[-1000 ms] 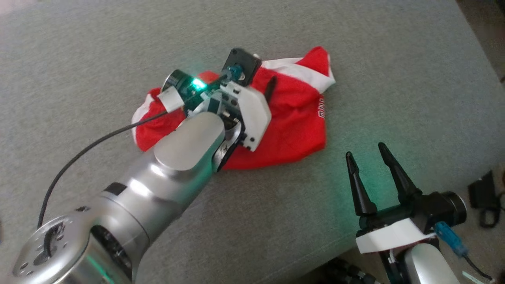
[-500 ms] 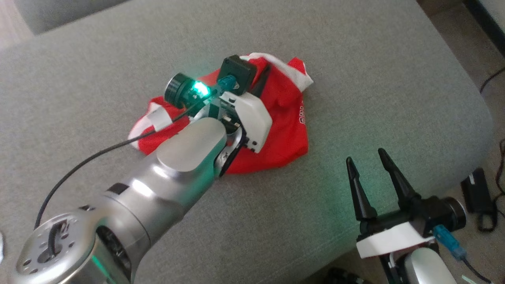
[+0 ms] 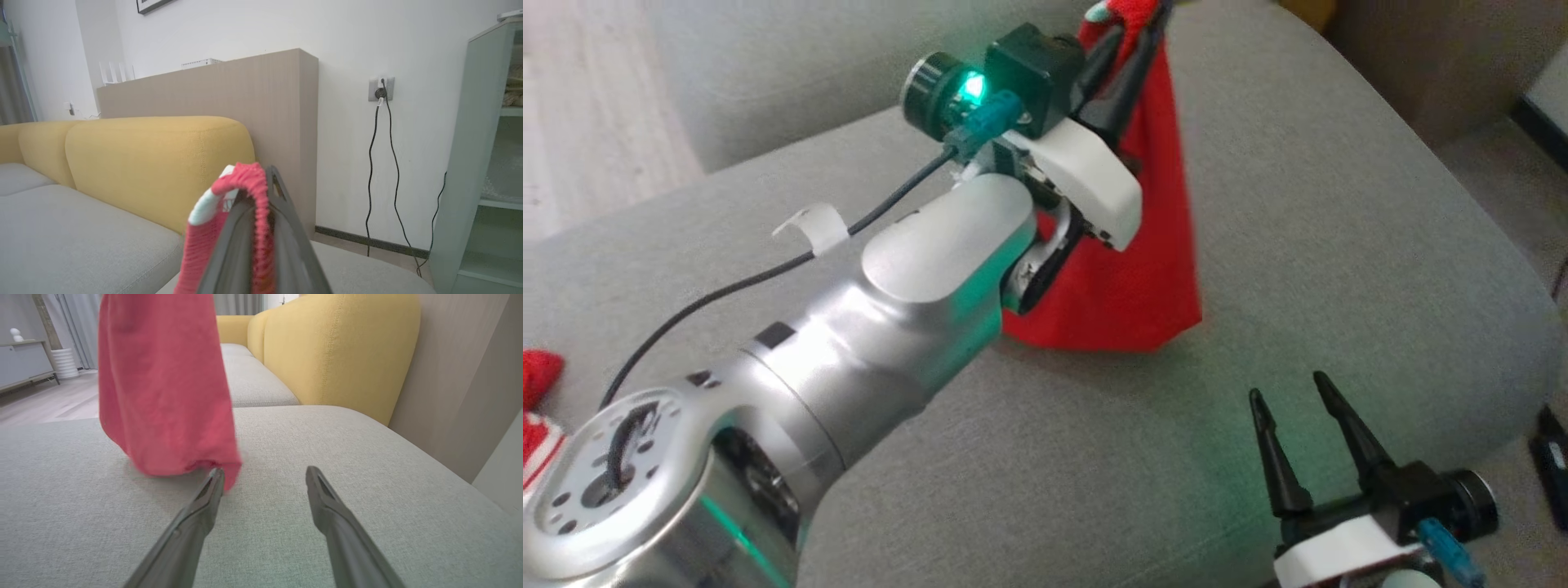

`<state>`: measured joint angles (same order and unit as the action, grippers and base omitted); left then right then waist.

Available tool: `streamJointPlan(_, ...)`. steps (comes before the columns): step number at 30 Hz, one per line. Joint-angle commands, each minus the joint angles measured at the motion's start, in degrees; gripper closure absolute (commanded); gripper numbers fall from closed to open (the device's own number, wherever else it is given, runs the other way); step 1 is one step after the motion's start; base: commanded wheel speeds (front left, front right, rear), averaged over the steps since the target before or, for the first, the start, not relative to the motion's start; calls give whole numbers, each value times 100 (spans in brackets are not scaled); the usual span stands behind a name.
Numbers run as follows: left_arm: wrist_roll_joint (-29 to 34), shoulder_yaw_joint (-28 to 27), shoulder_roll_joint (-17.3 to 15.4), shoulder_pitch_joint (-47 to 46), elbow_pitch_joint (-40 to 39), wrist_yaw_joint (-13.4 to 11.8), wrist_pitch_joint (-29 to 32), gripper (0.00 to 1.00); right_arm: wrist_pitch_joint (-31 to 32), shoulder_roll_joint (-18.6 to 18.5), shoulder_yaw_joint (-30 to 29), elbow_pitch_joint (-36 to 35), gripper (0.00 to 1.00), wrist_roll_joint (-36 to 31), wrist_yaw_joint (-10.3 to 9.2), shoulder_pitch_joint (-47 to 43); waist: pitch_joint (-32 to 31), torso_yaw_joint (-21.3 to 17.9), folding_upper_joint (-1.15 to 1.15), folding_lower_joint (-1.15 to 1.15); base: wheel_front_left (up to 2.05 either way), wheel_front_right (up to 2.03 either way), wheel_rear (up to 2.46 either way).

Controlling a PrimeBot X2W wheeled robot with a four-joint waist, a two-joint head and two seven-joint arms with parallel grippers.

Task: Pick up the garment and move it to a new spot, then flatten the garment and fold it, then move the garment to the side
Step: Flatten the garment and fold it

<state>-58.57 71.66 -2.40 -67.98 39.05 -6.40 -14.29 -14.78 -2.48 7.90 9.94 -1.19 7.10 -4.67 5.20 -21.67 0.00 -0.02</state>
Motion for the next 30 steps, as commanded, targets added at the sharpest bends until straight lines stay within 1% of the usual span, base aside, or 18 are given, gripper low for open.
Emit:
streamJointPlan(1,-22,-231,-48,-193,-157,81,-56,100,-22,-40,64,-202,0,-50,39,84,-157,222,0,2,0,0,0)
streamJointPlan(3,42,-247,-48,64,-255,155,-65,100,-22,-40,17,-241,0,-50,39,46,-164,352,0,2,0,0,0)
streamJointPlan(6,316,-283,-68,703,-328,208,-68,100,-22,-40,-41,-295,0,-36,39,0,-118,547,0,2,0,0,0)
streamJointPlan(10,722,-429,-264,1860,-560,485,-69,100,-22,-40,-102,-346,0,-7,39,3,4,795,0,2,0,0,0)
streamJointPlan(12,997,-566,-376,2457,-666,559,-70,100,-22,-40,-122,-356,0,-14,39,24,36,915,0,2,0,0,0)
streamJointPlan(15,1444,-752,-458,3199,-804,665,-70,100,-22,-40,-179,-383,0,-35,39,39,86,1129,0,2,0,0,0)
streamJointPlan(20,2180,-1141,-414,3926,-1085,866,-70,99,-22,-40,-238,-405,0,-8,39,70,206,1506,0,2,0,0,0)
streamJointPlan(21,2282,-1203,-398,4026,-1083,905,-70,84,-22,-40,-226,-393,0,3,39,75,218,1569,0,2,0,0,0)
streamJointPlan(22,2368,-1258,-378,4113,-1074,951,-70,57,-22,-40,-205,-382,0,12,39,79,223,1624,0,2,0,0,0)
streamJointPlan(23,2431,-1289,-357,4192,-1050,1012,-70,45,-22,-40,-179,-373,0,22,39,81,223,1672,0,2,0,0,0)
streamJointPlan(24,2468,-1325,-334,4263,-1010,1063,-70,13,-22,-40,-155,-365,0,28,39,83,216,1712,0,2,0,0,0)
streamJointPlan(25,2492,-1363,-312,4322,-974,1108,-70,0,-22,-40,-138,-359,0,30,39,87,207,1742,0,2,0,0,0)
streamJointPlan(28,2417,-1460,-242,4487,-878,1245,-71,0,-22,-40,-150,-332,0,27,39,103,147,1800,0,2,0,0,0)
streamJointPlan(30,2173,-1467,-206,4583,-757,1319,-71,0,-22,-40,-164,-318,0,20,39,108,97,1810,0,2,0,0,0)
